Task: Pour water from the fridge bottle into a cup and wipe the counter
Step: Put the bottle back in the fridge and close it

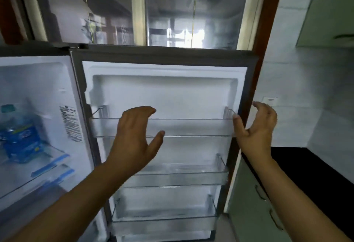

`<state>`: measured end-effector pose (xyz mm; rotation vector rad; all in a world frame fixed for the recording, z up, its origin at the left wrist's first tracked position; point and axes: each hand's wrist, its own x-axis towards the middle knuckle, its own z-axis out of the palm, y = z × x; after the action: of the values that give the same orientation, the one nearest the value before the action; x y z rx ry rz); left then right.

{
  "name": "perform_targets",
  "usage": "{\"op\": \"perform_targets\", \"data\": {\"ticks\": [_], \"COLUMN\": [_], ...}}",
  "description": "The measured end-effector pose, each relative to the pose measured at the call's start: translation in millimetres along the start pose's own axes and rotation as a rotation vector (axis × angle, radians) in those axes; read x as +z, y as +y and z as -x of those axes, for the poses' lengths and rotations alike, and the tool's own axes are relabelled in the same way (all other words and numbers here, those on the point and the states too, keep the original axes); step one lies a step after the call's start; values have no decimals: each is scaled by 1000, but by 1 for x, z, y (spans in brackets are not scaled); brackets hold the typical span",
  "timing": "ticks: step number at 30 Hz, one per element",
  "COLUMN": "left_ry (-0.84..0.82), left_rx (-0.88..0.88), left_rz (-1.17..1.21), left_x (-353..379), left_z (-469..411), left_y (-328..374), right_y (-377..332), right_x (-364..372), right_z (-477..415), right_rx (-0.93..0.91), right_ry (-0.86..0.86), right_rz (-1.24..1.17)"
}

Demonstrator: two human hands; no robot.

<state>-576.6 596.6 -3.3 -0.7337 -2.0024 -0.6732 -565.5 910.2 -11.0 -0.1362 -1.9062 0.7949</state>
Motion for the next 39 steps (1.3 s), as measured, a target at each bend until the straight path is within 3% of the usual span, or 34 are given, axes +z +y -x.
{"op": "perform_targets", "data": {"ticks": [4, 7, 11, 16, 20, 24, 28, 39], "left_ry": [-228, -284, -332, -346, -244, -148, -164, -91], "left_rx": [63, 46, 39, 25, 28, 31, -51, -349], "left_rz": [-206, -351, -372, -325, -251, -147, -35, 270], "left_x": [58, 75, 64, 40, 13, -31, -99, -281], "left_z": [-16, -15, -13, -3, 16, 40, 75, 159], "left_y": [49, 70, 70, 75, 78, 74, 68, 92], "right_y": [15, 23, 25, 13, -2, -21, -66, -241], "right_x": [-16, -16, -10, -25, -53, -85, -105, -90], "right_z": [-24, -35, -34, -1, 44, 76, 107, 234], "right_rx": [151, 155, 121, 70, -57, -367, -715, -1008], "right_ry": [-248, -419, -532, -434, -346, -242, -43, -41], "right_rz": [-164, -230, -174, -131, -171, -192, -148, -377]}}
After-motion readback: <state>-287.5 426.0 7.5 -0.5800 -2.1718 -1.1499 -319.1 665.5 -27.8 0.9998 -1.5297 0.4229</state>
